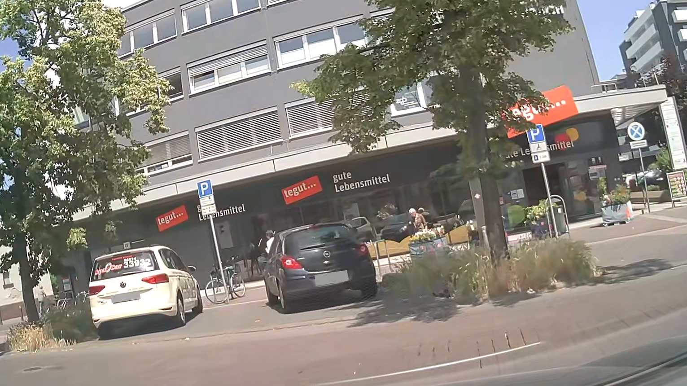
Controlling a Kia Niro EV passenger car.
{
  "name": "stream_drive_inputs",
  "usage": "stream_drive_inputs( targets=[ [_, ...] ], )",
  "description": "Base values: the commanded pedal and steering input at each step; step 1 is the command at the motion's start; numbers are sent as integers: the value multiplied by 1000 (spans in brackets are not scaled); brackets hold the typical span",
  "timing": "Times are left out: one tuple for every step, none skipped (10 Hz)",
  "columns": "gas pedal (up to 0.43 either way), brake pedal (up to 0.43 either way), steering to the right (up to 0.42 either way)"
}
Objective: Follow the waypoints while adhering to traffic rules and regulations
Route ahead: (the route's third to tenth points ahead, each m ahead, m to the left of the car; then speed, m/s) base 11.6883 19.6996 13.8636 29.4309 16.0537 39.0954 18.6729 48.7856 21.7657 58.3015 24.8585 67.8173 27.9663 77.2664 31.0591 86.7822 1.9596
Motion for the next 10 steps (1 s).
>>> stream_drive_inputs(
  targets=[
    [0,0,-258],
    [0,0,-297],
    [0,0,-316],
    [0,0,-350],
    [79,0,-386],
    [150,0,-425],
    [157,0,-447],
    [177,0,-465],
    [177,0,-501],
    [197,0,-532]
  ],
)
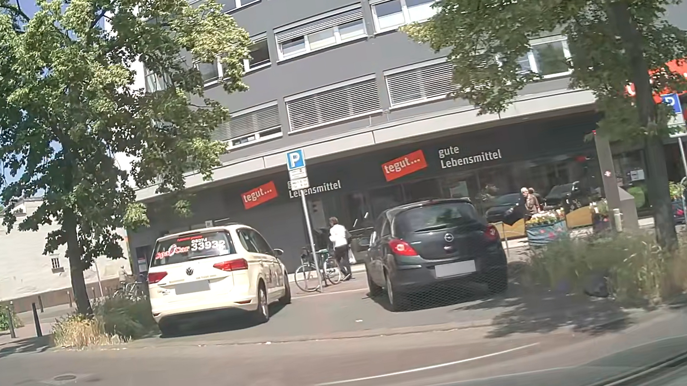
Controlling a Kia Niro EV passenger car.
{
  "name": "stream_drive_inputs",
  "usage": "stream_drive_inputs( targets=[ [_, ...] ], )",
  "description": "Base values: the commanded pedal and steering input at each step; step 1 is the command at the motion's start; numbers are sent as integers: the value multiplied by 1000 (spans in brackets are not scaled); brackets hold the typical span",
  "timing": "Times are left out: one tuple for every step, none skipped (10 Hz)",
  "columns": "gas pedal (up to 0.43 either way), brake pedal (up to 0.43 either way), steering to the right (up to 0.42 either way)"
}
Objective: Follow the waypoints while adhering to traffic rules and regulations
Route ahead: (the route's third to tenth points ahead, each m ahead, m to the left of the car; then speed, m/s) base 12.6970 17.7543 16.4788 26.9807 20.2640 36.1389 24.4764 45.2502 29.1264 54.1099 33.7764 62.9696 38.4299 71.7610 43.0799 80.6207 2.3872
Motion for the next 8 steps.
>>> stream_drive_inputs(
  targets=[
    [197,0,-571],
    [197,0,-598],
    [197,0,-616],
    [197,0,-636],
    [197,0,-641],
    [197,0,-635],
    [197,0,-629],
    [197,0,-613]
  ],
)
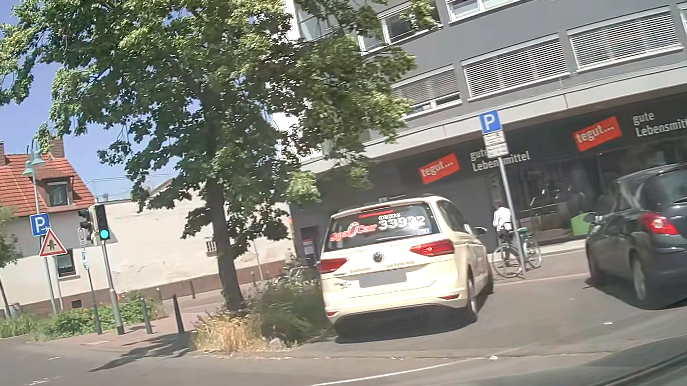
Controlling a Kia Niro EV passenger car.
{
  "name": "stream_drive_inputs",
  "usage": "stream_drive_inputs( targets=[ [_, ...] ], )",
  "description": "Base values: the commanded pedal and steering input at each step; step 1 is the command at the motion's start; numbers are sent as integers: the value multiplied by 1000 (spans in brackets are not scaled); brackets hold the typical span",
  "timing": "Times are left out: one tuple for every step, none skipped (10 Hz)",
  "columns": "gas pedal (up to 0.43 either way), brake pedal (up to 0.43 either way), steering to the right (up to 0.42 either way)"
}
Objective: Follow the waypoints while adhering to traffic rules and regulations
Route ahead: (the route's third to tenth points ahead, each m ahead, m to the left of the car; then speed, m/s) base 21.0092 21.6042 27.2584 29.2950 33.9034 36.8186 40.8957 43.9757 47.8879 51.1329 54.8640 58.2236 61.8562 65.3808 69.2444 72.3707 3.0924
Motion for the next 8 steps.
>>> stream_drive_inputs(
  targets=[
    [189,0,-592],
    [189,0,-574],
    [189,0,-555],
    [189,0,-530],
    [189,0,-509],
    [189,0,-493],
    [189,0,-482],
    [189,0,-466]
  ],
)
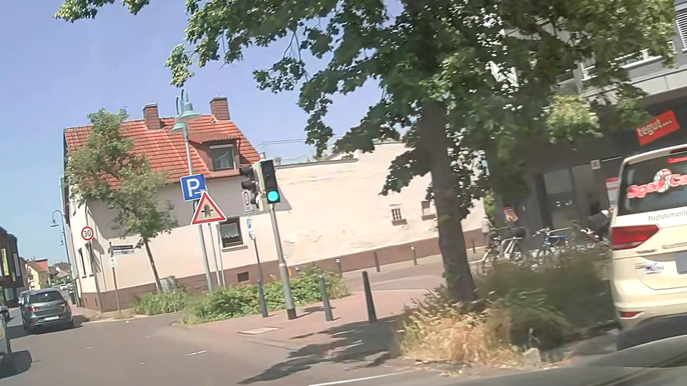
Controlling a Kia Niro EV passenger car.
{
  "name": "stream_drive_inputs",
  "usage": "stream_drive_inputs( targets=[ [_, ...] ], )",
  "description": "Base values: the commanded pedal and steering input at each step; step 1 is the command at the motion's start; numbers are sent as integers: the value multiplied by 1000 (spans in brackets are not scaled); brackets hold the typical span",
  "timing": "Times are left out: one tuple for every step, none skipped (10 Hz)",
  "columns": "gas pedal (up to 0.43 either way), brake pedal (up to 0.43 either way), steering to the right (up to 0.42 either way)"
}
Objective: Follow the waypoints while adhering to traffic rules and regulations
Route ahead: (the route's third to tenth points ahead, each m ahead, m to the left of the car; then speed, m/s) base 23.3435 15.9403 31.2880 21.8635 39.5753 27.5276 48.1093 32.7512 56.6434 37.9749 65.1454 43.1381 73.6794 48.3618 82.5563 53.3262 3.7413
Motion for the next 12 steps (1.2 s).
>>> stream_drive_inputs(
  targets=[
    [189,0,-451],
    [189,0,-439],
    [189,0,-412],
    [189,0,-386],
    [189,0,-364],
    [189,0,-342],
    [189,0,-336],
    [189,0,-335],
    [189,0,-328],
    [189,0,-313],
    [189,0,-307],
    [189,0,-288]
  ],
)
